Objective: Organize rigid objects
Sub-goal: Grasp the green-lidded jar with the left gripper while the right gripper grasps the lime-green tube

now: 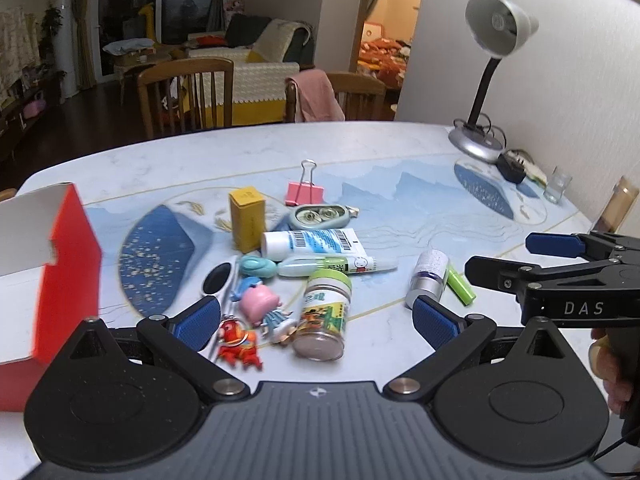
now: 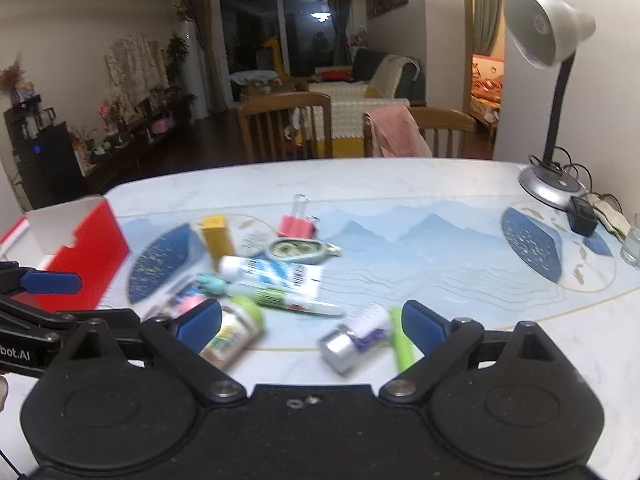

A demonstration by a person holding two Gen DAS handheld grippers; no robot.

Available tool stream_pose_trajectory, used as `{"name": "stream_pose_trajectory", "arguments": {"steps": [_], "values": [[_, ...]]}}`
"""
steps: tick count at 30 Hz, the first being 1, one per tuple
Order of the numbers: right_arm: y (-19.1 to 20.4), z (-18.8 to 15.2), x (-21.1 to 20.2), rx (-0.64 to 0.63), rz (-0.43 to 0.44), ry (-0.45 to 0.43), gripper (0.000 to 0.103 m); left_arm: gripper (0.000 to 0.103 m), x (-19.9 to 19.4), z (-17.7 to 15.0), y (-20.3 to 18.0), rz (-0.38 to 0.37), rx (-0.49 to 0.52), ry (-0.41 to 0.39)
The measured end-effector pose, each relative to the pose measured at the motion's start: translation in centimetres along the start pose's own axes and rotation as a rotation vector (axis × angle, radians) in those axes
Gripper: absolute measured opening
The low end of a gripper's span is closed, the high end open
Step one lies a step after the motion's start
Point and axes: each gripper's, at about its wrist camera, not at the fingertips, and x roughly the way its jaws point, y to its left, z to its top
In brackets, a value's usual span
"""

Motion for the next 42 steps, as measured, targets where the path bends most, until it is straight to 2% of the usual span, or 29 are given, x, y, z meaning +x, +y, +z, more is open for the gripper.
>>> {"name": "stream_pose_trajectory", "arguments": {"steps": [7, 13, 16, 21, 23, 27, 29, 30, 34, 42], "values": [[-3.2, -0.9, 3.1, -0.013, -0.044, 0.063, 0.091, 0.103, 4.3, 0.3, -2.3, 0.005, 0.063, 0.048], [-5.4, -2.0, 6.5, -0.044, -0.072, 0.138, 0.081, 0.103, 8.0, 0.3, -3.5, 0.024, 0.118, 0.108], [-5.9, -2.4, 7.6, -0.049, -0.065, 0.168, 0.080, 0.103, 9.5, 0.3, -4.0, 0.035, 0.147, 0.141], [-6.5, -3.1, 9.3, -0.068, -0.050, 0.220, 0.071, 0.102, 11.1, 0.4, -4.0, 0.068, 0.167, 0.172], [-6.8, -3.2, 10.0, -0.066, -0.043, 0.238, 0.065, 0.095, 11.6, 0.4, -4.0, 0.070, 0.176, 0.183], [-7.1, -3.3, 11.0, -0.059, -0.026, 0.260, 0.057, 0.089, 12.2, 0.4, -4.0, 0.080, 0.188, 0.202], [-7.2, -3.2, 11.2, -0.064, -0.027, 0.255, 0.055, 0.078, 12.5, 0.3, -4.0, 0.080, 0.184, 0.216], [-7.3, -3.1, 11.2, -0.065, -0.023, 0.254, 0.054, 0.076, 12.7, 0.3, -3.9, 0.084, 0.184, 0.221], [-7.2, -2.8, 11.4, -0.076, -0.025, 0.248, 0.040, 0.061, 13.0, 0.2, -4.0, 0.099, 0.193, 0.233], [-7.0, -2.8, 11.6, -0.085, -0.037, 0.242, 0.016, 0.045, 13.0, 0.1, -3.8, 0.131, 0.188, 0.235]]}}
